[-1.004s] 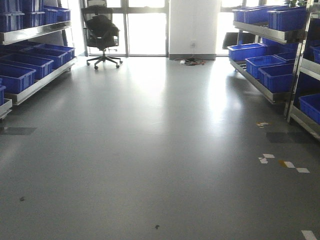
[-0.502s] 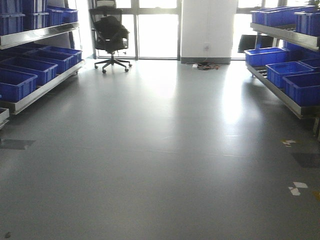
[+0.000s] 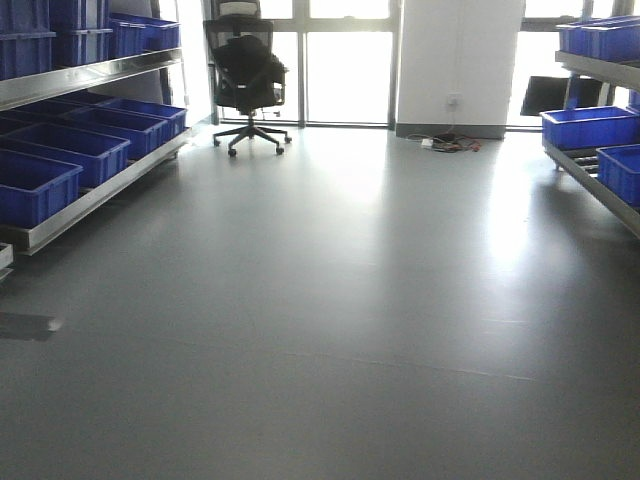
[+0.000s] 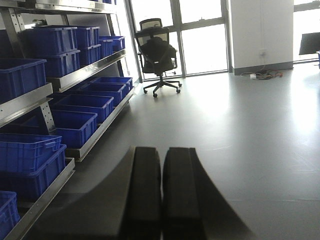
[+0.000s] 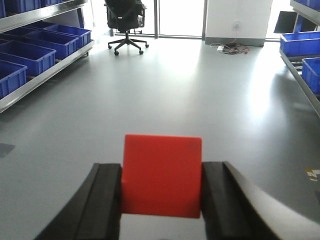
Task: Pick red cube and place on left shelf
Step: 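Drive the base forward down the aisle between bin shelves, then turn the base and approach the shelf rack of blue bins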
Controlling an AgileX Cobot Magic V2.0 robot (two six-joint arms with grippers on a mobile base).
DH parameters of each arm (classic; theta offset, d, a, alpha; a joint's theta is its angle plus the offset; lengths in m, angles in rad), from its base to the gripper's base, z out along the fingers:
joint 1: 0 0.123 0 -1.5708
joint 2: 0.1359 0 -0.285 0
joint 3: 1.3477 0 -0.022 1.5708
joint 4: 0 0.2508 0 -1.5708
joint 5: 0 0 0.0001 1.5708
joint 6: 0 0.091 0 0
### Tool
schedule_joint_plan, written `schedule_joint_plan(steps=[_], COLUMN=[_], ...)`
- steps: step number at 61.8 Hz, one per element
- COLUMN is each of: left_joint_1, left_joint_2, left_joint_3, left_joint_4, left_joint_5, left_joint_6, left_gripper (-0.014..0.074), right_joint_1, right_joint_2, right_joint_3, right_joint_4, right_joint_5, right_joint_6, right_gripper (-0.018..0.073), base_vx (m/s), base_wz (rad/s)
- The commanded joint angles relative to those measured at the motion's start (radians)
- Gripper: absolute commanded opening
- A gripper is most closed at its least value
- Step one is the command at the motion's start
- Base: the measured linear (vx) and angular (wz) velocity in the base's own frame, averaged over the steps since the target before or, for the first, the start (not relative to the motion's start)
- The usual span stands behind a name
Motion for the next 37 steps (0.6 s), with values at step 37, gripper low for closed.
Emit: schedule_joint_plan(steps=[37], left_joint_1=[-0.005], left_joint_2=[0.007], left_joint_3=[0.022], left_joint_4=[-0.005], left_joint_5=[-0.091], left_joint_6=[0.001], left_gripper=[0.0106], right_joint_1=[-0.005], right_joint_2=[0.002], right_joint_3=[-0.029], right_joint_4=[-0.010], right_joint_5=[-0.086], right_joint_6=[-0.005], right_gripper=[0.0059], base_vx=[0.65], base_wz=[0.36])
